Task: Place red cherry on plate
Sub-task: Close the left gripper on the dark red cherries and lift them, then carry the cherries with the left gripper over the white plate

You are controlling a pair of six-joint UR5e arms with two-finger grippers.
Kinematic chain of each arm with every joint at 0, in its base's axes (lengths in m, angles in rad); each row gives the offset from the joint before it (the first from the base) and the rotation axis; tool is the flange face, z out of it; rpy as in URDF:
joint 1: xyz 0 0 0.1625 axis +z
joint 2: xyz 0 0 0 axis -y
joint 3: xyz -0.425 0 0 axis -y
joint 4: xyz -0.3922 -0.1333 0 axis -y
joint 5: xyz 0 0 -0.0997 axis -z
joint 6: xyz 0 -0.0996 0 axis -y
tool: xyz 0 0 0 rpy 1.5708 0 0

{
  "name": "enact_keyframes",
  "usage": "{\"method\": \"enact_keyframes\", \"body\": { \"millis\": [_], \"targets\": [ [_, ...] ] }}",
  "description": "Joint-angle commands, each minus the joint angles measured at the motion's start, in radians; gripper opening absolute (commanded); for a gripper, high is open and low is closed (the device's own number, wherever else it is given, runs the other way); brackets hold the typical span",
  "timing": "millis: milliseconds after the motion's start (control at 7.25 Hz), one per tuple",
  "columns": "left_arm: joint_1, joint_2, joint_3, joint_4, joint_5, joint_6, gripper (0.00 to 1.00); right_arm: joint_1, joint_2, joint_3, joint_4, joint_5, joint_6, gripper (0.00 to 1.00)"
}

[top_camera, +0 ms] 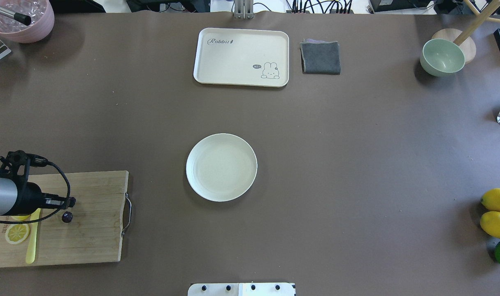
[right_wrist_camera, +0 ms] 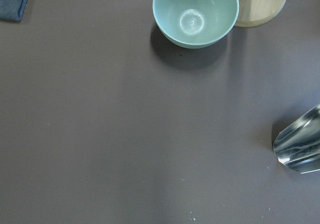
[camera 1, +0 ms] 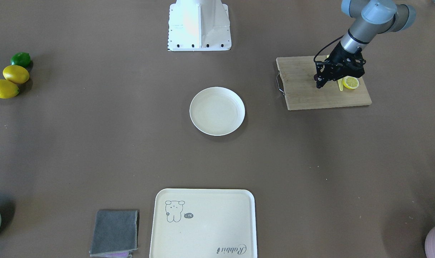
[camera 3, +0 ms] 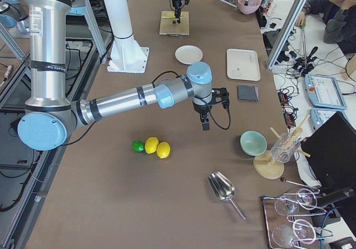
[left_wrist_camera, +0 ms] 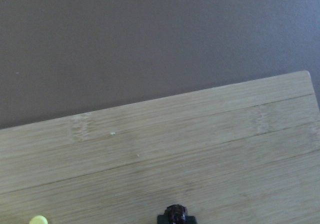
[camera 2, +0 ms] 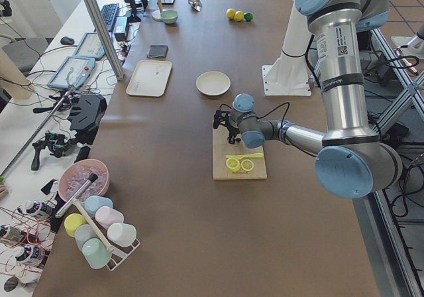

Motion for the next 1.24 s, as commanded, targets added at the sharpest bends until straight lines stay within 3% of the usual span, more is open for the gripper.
{"method": "enact_keyframes", "body": {
  "millis": [0,138,414,690,828,1103],
  "targets": [
    [-0.008,-0.082,-0.001,0.004,-0.008,-0.006,0.00,0.029,-0.059,0.005,0.024,-0.003,-0.007,1.00],
    [-0.008,-0.142,0.004,0.012,-0.008,-0.009,0.00,0.041,-0.122,-0.024,0.104,-0.003,-0.073,1.00],
    [-0.002,-0.307,0.014,0.125,-0.008,-0.110,0.00,0.082,-0.167,-0.067,0.123,0.000,-0.135,1.00],
    [0.005,-0.604,0.145,0.292,0.000,-0.181,0.00,0.095,-0.186,-0.067,0.123,0.000,-0.137,1.00],
    [0.007,-0.684,0.213,0.294,0.001,-0.210,0.00,0.095,-0.184,-0.072,0.123,0.000,-0.137,1.00],
    [0.030,-0.722,0.237,0.296,0.027,-0.249,0.01,0.093,-0.184,-0.072,0.123,0.000,-0.136,1.00]
  ]
}}
